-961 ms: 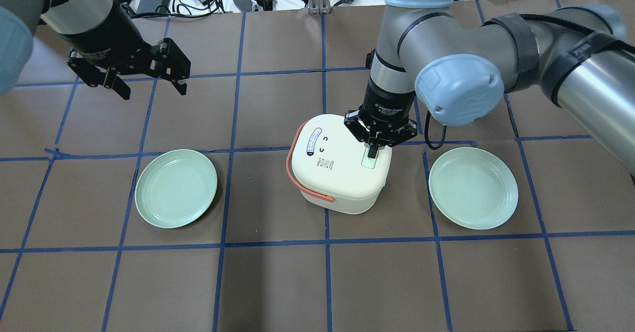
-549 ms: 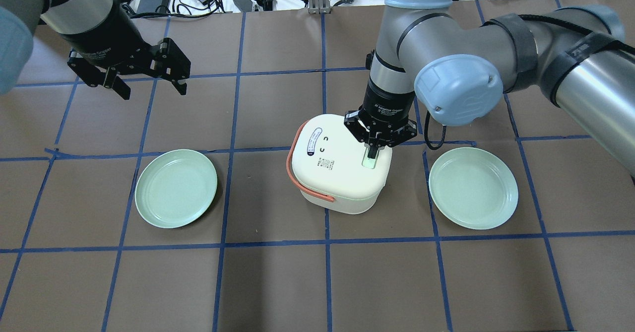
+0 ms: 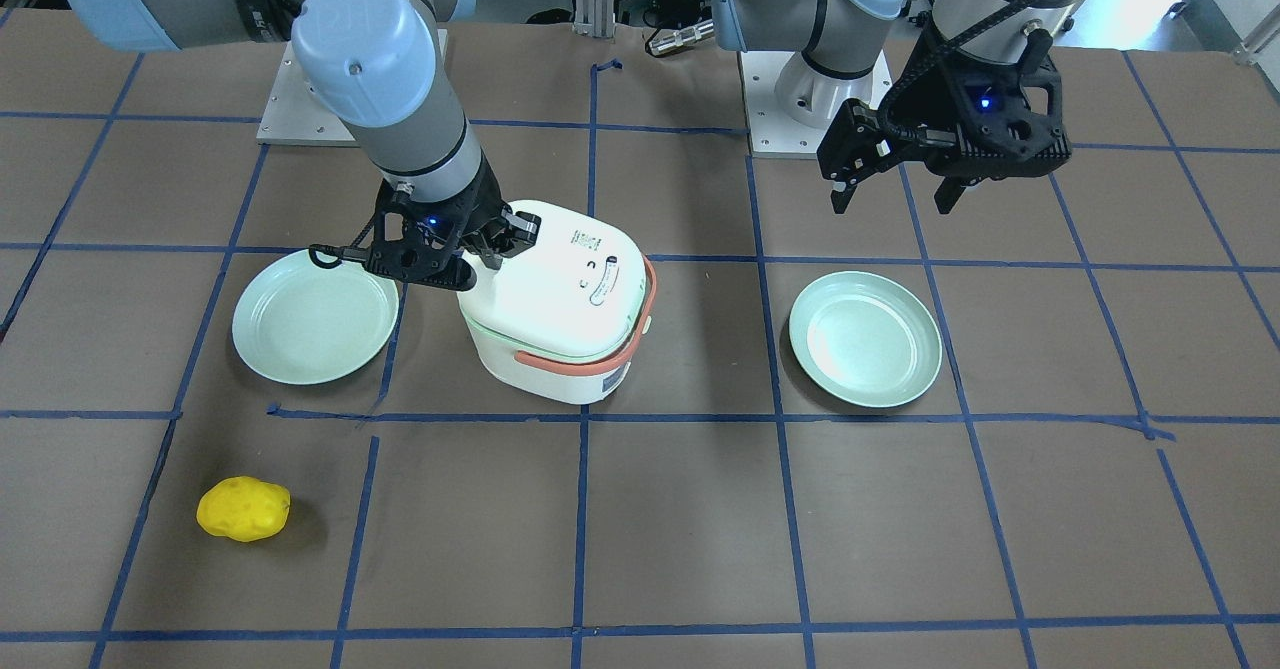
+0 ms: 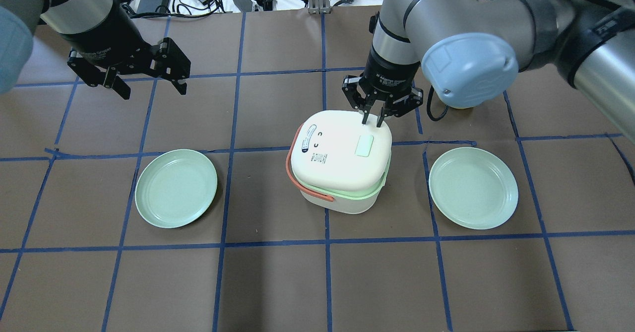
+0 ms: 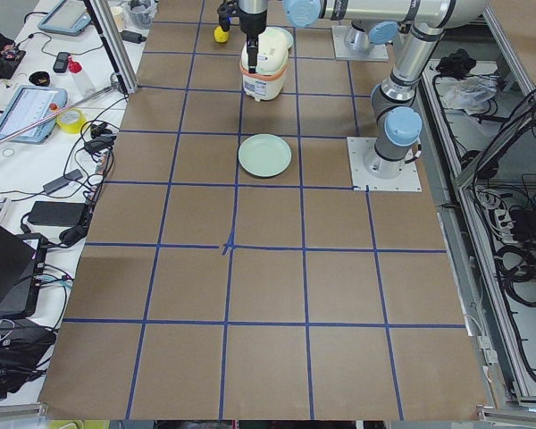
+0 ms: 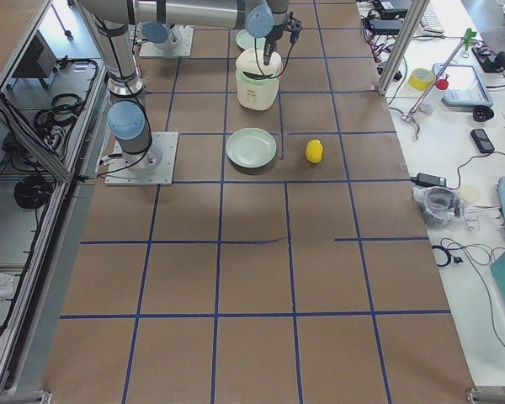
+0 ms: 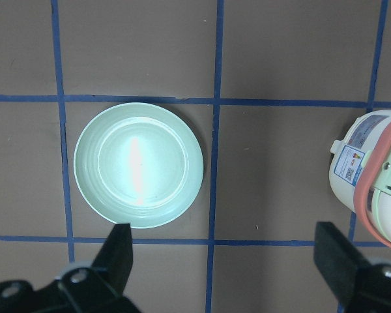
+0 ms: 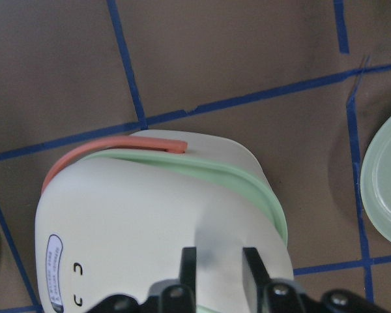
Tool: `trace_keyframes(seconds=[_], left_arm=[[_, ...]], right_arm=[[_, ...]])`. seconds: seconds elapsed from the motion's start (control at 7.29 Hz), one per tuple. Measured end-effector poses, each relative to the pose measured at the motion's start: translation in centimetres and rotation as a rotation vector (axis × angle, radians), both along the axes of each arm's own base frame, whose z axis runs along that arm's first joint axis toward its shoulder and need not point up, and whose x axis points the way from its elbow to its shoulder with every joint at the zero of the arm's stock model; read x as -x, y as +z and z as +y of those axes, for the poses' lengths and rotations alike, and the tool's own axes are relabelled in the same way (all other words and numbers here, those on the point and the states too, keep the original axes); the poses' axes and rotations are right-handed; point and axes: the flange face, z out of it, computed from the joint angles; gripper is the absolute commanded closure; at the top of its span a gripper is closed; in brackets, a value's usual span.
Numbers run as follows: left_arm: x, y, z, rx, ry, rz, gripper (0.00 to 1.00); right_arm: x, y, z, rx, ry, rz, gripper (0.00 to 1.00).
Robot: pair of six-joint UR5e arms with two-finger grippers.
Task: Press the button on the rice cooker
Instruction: 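Lift the right gripper away from the cooker as the lid pops open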
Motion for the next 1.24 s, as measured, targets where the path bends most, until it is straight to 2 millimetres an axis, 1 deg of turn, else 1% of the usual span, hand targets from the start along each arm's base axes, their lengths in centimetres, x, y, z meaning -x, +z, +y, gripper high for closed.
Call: trace_keyframes(seconds=[0.14, 0.27, 0.41, 0.69, 0.82, 0.96, 1.1, 1.24], left_arm=[[0.0, 0.0, 0.0, 0.0, 0.0, 0.0, 0.0], [0.0, 0.0, 0.0, 0.0, 0.0, 0.0, 0.0], [0.0, 0.0, 0.0, 0.0, 0.001, 0.0, 0.0], [0.0, 0.0, 0.0, 0.0, 0.0, 0.0, 0.0], [0.0, 0.0, 0.0, 0.0, 0.0, 0.0, 0.0], [0.0, 0.0, 0.0, 0.0, 0.0, 0.0, 0.0], [0.0, 0.0, 0.0, 0.0, 0.0, 0.0, 0.0], [0.0, 0.0, 0.0, 0.0, 0.0, 0.0, 0.0]], right_arm=[[0.8, 2.0, -0.6, 0.025, -0.004, 0.029, 0.0], [2.2, 3.5, -1.3, 0.045, 0.004, 0.065, 0.0], [4.5, 4.7, -1.9, 0.065, 0.027, 0.083, 0.0], [10.2, 6.5, -2.3, 0.068, 0.088, 0.095, 0.0], [12.6, 7.1, -2.2, 0.059, 0.108, 0.098, 0.0], [14.5, 7.3, -2.0, 0.045, 0.116, 0.098, 0.0], [15.8, 7.3, -2.0, 0.034, 0.109, 0.098, 0.0], [16.5, 7.2, -2.0, 0.026, 0.102, 0.1, 0.0]])
